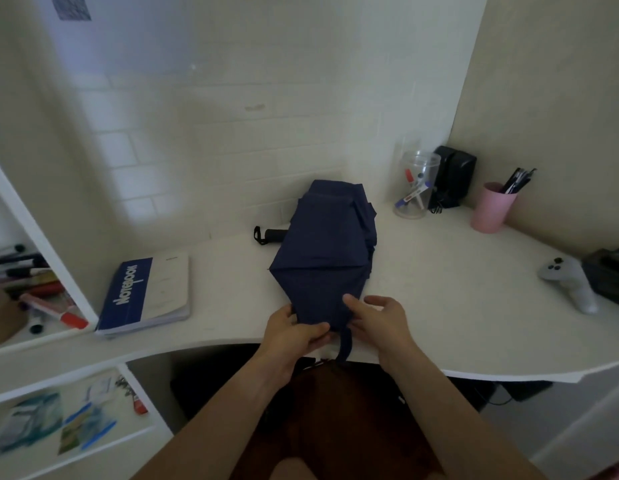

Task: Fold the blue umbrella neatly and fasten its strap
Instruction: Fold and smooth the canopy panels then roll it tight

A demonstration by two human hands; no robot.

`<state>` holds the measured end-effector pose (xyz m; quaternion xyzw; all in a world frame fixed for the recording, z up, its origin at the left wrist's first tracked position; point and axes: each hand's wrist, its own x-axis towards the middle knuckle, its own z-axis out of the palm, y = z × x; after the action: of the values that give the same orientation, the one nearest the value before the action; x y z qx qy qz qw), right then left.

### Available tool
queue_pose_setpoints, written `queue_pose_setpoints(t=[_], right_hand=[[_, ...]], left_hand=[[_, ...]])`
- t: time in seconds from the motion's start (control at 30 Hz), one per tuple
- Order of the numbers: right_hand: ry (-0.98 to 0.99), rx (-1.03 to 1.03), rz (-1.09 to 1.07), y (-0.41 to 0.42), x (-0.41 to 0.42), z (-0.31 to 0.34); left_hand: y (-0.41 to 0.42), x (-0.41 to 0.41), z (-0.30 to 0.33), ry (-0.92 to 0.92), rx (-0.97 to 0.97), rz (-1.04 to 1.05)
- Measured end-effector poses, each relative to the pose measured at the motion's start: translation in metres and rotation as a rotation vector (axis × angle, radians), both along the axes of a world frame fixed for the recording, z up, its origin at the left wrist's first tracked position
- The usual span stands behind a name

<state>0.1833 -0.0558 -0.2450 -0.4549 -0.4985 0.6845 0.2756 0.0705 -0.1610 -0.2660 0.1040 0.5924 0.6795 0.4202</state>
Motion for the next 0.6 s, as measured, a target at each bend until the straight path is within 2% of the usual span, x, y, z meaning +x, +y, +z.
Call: queue_pose_setpoints(t=[0.1, 0.23, 0.37, 0.5, 0.6], right_hand=[[-0.044, 0.080, -0.009, 0.002, -0.006, -0.005], [0.054, 0.105, 0.043, -0.002, 0.003, -0.003], [0.060, 0.175, 0.109, -0.004, 0.007, 0.003], [0.041, 0.267, 0.138, -0.004, 0.013, 0.005], [0.001, 0.280, 0.124, -0.002, 0.018, -0.002]], left_hand=[[0.005, -0.008, 0.008, -0.040, -0.007, -0.017], [0.017, -0.029, 0.023, -0.346, 0.120, -0.061], [0.031, -0.040, 0.028, -0.441, 0.220, -0.025], [0.046, -0.048, 0.031, -0.407, 0.327, -0.001], [0.042, -0.055, 0.033, -0.322, 0.213, -0.069]])
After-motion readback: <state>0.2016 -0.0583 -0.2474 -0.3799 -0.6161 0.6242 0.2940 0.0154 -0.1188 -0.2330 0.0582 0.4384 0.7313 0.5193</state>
